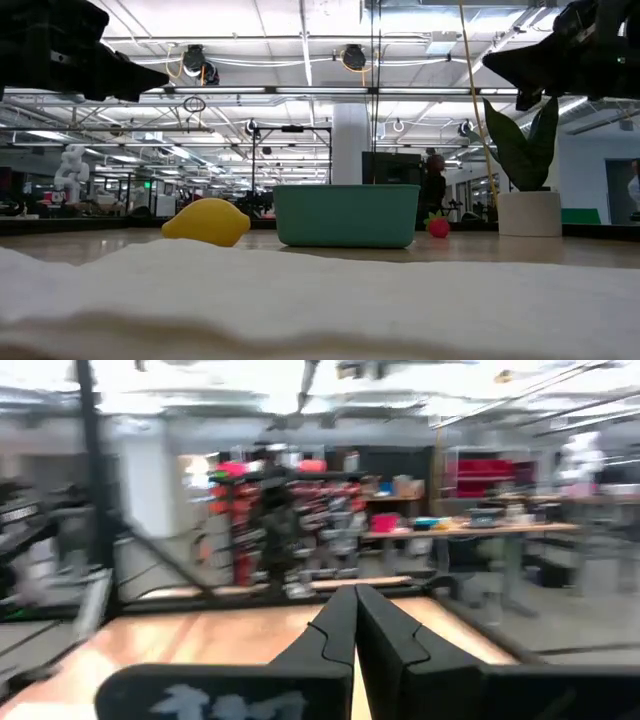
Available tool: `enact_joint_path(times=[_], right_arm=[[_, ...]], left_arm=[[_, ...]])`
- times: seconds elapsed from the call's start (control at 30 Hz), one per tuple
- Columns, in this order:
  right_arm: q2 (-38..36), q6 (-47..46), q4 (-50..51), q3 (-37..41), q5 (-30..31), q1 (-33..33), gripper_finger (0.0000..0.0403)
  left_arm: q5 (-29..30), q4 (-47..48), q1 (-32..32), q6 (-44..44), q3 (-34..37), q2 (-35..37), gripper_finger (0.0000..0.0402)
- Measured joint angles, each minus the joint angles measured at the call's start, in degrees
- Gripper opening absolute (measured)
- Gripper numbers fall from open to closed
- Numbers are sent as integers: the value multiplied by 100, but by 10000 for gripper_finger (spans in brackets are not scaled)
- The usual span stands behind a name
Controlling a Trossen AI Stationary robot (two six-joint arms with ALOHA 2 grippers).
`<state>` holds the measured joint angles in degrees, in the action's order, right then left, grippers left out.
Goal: Pick and placing Produce into tupperware
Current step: Put the red strawberry into the blue bin
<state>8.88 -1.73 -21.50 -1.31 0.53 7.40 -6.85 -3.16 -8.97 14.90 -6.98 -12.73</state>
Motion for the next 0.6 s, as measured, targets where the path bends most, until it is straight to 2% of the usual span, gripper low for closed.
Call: enact_joint_path(times=[0.07, 0.17, 0.4, 0.6], right_arm=[[135, -21, -170, -1, 414, 0, 0], [356, -57, -411, -1, 693, 2, 0], [1049, -252, -443, -294, 698, 2, 0], [1789, -284, -492, -888, 707, 17, 0]], left_arm=[[-2, 2, 0, -25, 0, 0, 10], [-2, 7, 0, -35, 0, 0, 10], [-2, 10, 0, -35, 0, 0, 10], [-2, 11, 2, -35, 0, 0, 10]])
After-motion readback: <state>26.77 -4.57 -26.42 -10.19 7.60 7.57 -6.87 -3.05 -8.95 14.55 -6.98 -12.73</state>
